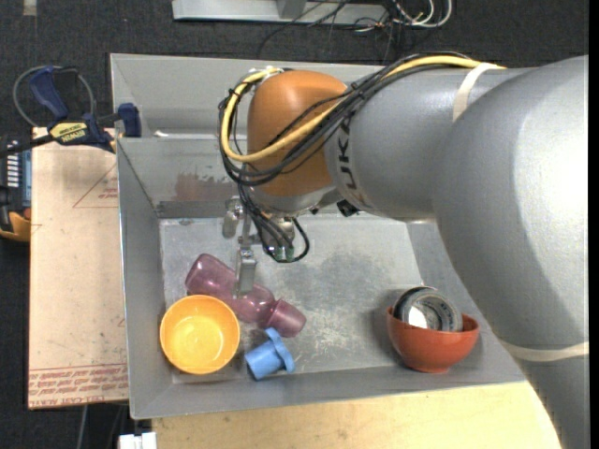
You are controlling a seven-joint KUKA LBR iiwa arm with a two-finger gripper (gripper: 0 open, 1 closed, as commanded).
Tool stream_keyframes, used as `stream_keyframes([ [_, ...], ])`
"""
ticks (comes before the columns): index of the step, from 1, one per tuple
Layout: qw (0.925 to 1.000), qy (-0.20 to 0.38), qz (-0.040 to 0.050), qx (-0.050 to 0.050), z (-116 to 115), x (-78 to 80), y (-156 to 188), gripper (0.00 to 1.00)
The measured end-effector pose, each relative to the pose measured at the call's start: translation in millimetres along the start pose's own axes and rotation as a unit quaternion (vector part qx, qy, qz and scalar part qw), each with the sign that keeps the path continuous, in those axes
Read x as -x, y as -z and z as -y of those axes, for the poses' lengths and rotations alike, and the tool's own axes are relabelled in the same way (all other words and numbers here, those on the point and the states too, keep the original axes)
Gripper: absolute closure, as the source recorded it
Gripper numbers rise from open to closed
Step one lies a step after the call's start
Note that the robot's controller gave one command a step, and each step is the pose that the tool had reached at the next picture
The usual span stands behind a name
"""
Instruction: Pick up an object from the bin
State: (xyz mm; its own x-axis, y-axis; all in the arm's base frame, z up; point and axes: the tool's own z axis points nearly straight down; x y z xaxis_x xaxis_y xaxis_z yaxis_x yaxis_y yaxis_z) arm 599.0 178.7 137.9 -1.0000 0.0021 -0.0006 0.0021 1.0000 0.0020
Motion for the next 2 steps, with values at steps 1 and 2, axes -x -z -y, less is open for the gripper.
stream_keyframes([
  [1, 1.0, 0.0, 0.0, 0.0, 0.0, 0.0, 0.1, 0.0],
  [2, 1.0, 0.0, 0.0003, 0.001, -15.3, 2.9, 120.2, 0.0],
])
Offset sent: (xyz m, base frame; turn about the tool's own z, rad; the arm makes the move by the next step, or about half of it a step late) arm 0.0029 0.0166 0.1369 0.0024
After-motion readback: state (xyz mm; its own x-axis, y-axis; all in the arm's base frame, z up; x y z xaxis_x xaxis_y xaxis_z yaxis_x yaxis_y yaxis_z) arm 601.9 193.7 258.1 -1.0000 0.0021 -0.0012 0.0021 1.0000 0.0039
